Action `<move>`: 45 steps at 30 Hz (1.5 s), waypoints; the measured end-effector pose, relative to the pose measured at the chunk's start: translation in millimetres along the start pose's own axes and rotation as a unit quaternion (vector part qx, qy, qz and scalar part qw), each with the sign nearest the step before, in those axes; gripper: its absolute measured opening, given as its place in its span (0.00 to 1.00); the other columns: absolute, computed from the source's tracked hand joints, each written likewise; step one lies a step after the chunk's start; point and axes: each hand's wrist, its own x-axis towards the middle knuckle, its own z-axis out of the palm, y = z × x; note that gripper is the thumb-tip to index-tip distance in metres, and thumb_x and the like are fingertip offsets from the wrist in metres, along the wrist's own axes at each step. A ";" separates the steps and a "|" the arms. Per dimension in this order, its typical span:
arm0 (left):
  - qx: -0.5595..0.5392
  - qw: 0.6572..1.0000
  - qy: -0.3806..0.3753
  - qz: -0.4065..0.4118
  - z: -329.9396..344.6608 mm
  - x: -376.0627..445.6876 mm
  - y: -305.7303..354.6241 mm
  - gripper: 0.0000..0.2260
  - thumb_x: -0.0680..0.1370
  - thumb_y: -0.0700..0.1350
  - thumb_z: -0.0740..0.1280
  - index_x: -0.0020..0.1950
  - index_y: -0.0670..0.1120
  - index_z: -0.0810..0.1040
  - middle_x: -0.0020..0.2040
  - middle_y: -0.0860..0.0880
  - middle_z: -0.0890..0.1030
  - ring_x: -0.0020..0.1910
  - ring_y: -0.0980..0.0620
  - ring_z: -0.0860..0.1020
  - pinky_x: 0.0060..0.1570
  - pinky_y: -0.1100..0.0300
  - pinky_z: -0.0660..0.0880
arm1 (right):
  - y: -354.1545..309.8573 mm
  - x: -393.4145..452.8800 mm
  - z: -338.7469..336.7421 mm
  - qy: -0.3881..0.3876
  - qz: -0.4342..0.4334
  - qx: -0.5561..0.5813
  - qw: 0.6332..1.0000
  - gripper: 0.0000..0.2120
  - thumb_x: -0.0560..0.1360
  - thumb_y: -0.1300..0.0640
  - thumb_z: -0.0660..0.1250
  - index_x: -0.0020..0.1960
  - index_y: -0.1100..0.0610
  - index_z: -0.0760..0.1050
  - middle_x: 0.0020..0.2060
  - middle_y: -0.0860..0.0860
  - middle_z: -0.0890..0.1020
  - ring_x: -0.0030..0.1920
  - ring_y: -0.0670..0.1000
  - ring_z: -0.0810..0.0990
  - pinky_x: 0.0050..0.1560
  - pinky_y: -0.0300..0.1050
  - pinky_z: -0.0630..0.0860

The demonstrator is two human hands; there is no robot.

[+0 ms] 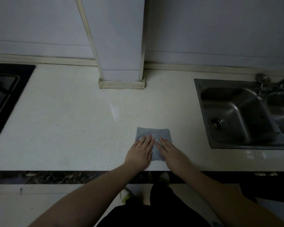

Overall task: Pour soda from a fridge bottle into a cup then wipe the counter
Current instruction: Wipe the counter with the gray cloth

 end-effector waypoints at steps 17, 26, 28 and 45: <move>0.011 1.000 -0.029 0.003 -26.5 84.1 -7.7 0.24 0.81 0.53 0.53 0.73 0.43 0.70 0.73 0.45 0.70 0.72 0.48 0.69 0.71 0.53 0.60 | 52.8 49.1 -40.7 -0.021 0.044 -0.022 0.999 0.39 0.57 0.61 0.82 0.66 0.61 0.74 0.65 0.58 0.76 0.63 0.57 0.77 0.61 0.51 0.68; 0.088 0.994 -0.035 -0.049 -66.3 196.1 -29.0 0.26 0.84 0.54 0.40 0.79 0.47 0.37 0.78 0.51 0.36 0.78 0.52 0.39 0.76 0.56 0.39 | 123.3 147.7 -94.6 -0.014 0.013 -0.037 0.999 0.32 0.79 0.63 0.58 0.78 0.59 0.47 0.77 0.55 0.45 0.77 0.56 0.47 0.72 0.44 0.39; 0.102 0.992 -0.039 -0.057 -74.7 217.8 -37.4 0.26 0.85 0.53 0.41 0.79 0.47 0.36 0.77 0.52 0.34 0.78 0.52 0.38 0.76 0.57 0.38 | 132.7 168.9 -107.0 -0.026 0.022 -0.041 0.999 0.31 0.81 0.61 0.53 0.78 0.58 0.40 0.77 0.54 0.40 0.77 0.52 0.40 0.73 0.41 0.36; 0.189 0.958 -0.149 -0.155 -130.4 341.6 -83.4 0.26 0.85 0.53 0.41 0.77 0.48 0.31 0.77 0.51 0.31 0.78 0.51 0.36 0.75 0.53 0.45 | 186.2 289.7 -139.2 0.033 -0.001 -0.019 0.999 0.30 0.81 0.58 0.54 0.78 0.56 0.42 0.78 0.54 0.43 0.77 0.52 0.42 0.75 0.43 0.40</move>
